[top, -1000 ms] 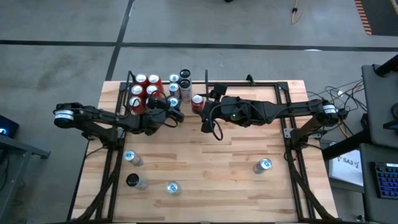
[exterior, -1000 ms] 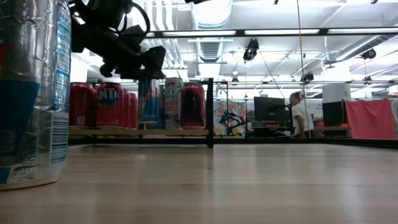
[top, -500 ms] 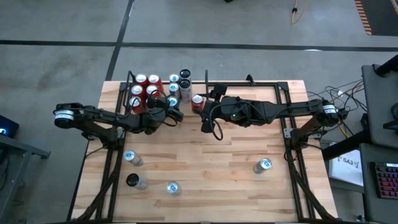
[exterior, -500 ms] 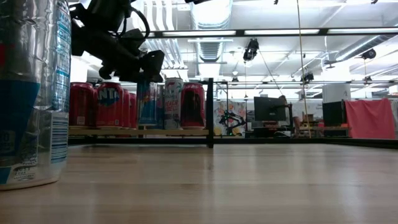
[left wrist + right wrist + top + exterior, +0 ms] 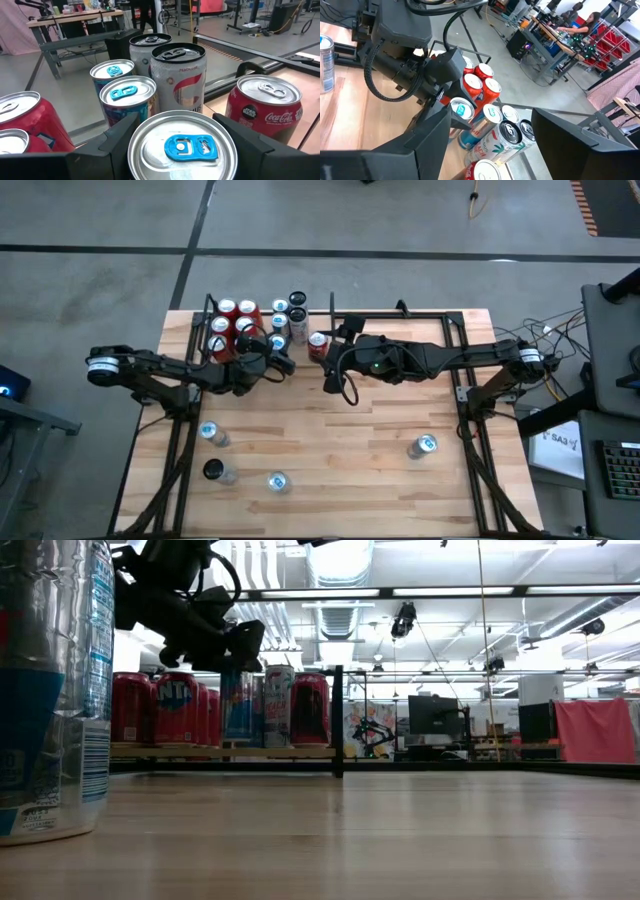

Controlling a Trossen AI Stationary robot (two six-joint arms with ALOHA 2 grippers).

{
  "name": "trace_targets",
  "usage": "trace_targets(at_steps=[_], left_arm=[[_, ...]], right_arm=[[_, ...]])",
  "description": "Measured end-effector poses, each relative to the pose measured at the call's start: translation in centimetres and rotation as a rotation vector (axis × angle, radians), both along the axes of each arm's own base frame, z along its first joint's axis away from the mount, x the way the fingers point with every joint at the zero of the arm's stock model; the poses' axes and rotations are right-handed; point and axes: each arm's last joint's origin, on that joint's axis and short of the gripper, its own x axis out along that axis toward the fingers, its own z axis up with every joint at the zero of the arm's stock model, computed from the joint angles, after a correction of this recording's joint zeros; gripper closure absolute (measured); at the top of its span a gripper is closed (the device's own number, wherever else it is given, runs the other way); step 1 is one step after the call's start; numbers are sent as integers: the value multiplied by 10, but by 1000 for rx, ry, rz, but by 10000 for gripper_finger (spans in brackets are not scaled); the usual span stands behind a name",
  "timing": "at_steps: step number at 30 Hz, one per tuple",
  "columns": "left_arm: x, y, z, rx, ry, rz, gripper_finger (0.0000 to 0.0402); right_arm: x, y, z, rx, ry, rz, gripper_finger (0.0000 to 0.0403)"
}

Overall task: Place canned beverage on shelf
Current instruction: Put the blue soda can on the shelf aligned with the other blue soda can

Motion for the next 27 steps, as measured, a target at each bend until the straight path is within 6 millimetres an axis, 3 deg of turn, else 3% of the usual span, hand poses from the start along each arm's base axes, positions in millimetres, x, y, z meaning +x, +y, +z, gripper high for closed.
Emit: trace_targets(at_steps=[24, 27], left_arm=[[12, 2, -13, 21, -8, 15, 185], [12, 2, -13, 21, -6, 16, 150]], right_arm=[[0, 0, -1, -1, 6, 0, 138], [0, 0, -1, 0, 5, 0, 138]])
